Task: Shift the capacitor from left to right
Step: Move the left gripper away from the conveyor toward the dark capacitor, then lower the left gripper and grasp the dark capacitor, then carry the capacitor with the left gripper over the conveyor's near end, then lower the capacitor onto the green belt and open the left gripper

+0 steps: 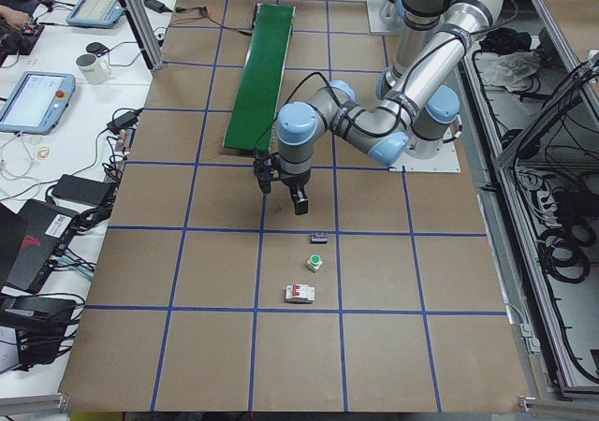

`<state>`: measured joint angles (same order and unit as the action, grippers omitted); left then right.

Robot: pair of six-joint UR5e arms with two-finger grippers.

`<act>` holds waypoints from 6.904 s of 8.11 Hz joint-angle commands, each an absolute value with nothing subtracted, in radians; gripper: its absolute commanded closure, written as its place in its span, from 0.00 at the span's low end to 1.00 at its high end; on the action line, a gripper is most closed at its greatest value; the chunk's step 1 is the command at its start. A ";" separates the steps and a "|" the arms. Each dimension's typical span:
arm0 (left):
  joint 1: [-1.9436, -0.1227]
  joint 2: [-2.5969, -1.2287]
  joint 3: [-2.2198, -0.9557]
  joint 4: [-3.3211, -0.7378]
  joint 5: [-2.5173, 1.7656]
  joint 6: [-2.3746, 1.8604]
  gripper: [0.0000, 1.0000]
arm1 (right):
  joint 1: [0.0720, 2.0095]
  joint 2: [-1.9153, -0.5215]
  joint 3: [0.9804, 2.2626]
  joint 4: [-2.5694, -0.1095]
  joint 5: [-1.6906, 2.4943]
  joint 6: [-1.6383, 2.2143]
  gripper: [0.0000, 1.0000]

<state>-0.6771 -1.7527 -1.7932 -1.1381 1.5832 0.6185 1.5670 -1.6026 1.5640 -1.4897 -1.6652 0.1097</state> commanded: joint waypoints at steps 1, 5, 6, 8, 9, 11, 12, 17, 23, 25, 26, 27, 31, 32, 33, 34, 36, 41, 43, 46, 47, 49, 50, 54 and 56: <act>-0.649 -1.834 -1.888 -1.028 1.632 0.687 0.00 | 1.569 -1.586 1.565 -1.564 -1.530 -0.061 0.00; -0.634 -1.911 -1.913 -0.991 1.722 0.738 0.00 | 1.572 -1.572 1.577 -1.566 -1.520 -0.058 0.00; -0.634 -1.917 -1.914 -0.991 1.723 0.738 0.00 | 1.572 -1.571 1.577 -1.569 -1.514 -0.057 0.00; -0.634 -1.942 -1.914 -0.991 1.721 0.739 0.00 | 1.572 -1.559 1.577 -1.566 -1.516 -0.058 0.00; -0.634 -1.947 -1.914 -0.991 1.721 0.742 0.00 | 1.572 -1.557 1.577 -1.566 -1.516 -0.057 0.00; -0.634 -1.956 -1.914 -0.991 1.723 0.742 0.15 | 1.571 -1.557 1.577 -1.568 -1.514 -0.055 0.00; -0.634 -1.968 -1.914 -0.992 1.724 0.742 0.15 | 1.572 -1.559 1.577 -1.568 -1.514 -0.055 0.00; -0.634 -1.976 -1.910 -0.991 1.724 0.744 0.70 | 1.572 -1.557 1.583 -1.568 -1.514 -0.055 0.00; -0.867 -1.889 -1.768 -1.009 1.829 0.753 1.00 | 1.572 -1.543 1.583 -1.571 -1.517 -0.055 0.00; -1.067 -1.875 -1.634 -1.107 1.822 0.607 1.00 | 1.571 -1.536 1.583 -1.591 -1.531 -0.057 0.00; -1.159 -1.870 -1.625 -1.114 1.798 0.568 1.00 | 1.571 -1.534 1.583 -1.591 -1.525 -0.055 0.00; -1.245 -1.868 -1.624 -1.120 1.787 0.469 1.00 | 1.572 -1.534 1.583 -1.591 -1.519 -0.055 0.00; -1.381 -1.939 -1.621 -1.203 1.644 0.339 1.00 | 1.571 -1.531 1.585 -1.589 -1.517 -0.057 0.00; -1.382 -1.963 -1.620 -1.203 1.651 0.322 1.00 | 1.571 -1.531 1.583 -1.589 -1.517 -0.057 0.00; -1.384 -1.973 -1.620 -1.200 1.651 0.318 1.00 | 1.571 -1.531 1.583 -1.589 -1.519 -0.057 0.00; -1.384 -1.979 -1.620 -1.192 1.651 0.310 1.00 | 1.571 -1.531 1.583 -1.588 -1.519 -0.057 0.00; -1.384 -1.994 -1.620 -1.148 1.649 0.308 1.00 | 1.571 -1.531 1.585 -1.588 -1.522 -0.057 0.00; -1.400 -1.997 -1.626 -1.129 1.638 0.238 0.00 | 1.572 -1.526 1.585 -1.589 -1.525 -0.057 0.00; -1.445 -1.976 -1.620 -1.146 1.644 0.229 0.00 | 1.571 -1.526 1.585 -1.588 -1.534 -0.057 0.00; -1.502 -1.809 -1.595 -1.394 1.649 0.172 0.00 | 1.571 -1.508 1.585 -1.585 -1.519 -0.055 0.00; -1.511 -1.752 -1.579 -1.446 1.648 0.169 0.00 | 1.571 -1.493 1.585 -1.582 -1.516 -0.057 0.00; -1.552 -1.639 -1.554 -1.569 1.654 0.166 0.00 | 1.566 -1.441 1.585 -1.601 -1.424 -0.078 0.00; -1.563 -1.599 -1.549 -1.606 1.651 0.129 0.00 | 1.562 -1.399 1.588 -1.668 -1.387 -0.133 0.00; -1.629 -1.520 -1.548 -1.618 1.559 0.043 0.00 | 1.476 -1.327 1.727 -1.975 -1.382 -0.234 0.00; -1.629 -1.497 -1.546 -1.618 1.562 0.060 0.00 | 1.473 -1.315 1.772 -2.008 -1.365 -0.233 0.00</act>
